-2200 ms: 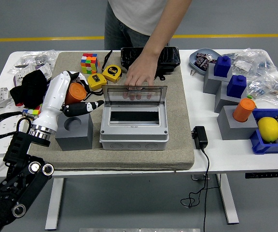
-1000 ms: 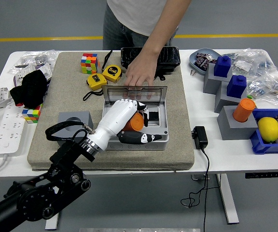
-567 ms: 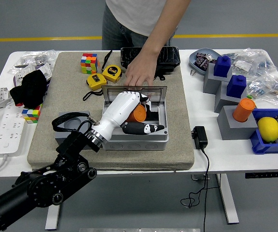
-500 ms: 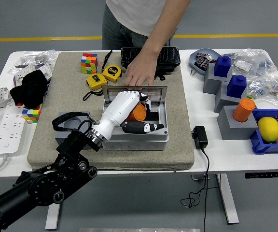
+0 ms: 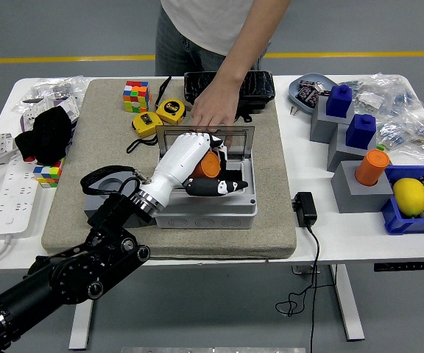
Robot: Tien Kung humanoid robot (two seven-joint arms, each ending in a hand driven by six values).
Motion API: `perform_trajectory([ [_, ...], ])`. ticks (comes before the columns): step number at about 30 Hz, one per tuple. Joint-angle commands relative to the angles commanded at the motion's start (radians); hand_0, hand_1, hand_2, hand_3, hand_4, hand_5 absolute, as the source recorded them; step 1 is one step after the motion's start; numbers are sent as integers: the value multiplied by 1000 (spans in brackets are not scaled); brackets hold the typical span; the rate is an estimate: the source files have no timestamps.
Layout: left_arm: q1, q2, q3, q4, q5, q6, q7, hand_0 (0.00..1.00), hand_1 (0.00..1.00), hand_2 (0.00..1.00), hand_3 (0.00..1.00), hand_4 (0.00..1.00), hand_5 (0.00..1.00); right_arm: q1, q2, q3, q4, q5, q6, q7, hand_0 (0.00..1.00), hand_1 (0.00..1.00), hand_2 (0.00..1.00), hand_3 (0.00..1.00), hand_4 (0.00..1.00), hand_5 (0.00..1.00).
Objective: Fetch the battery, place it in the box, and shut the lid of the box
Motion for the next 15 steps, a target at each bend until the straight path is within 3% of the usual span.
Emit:
perform_trajectory([
  [15, 6, 0, 4, 3, 39, -11, 10, 36, 2, 23, 26, 998, 440, 0, -1, 1, 0, 0, 1, 0, 879, 840, 783, 828, 998, 998],
])
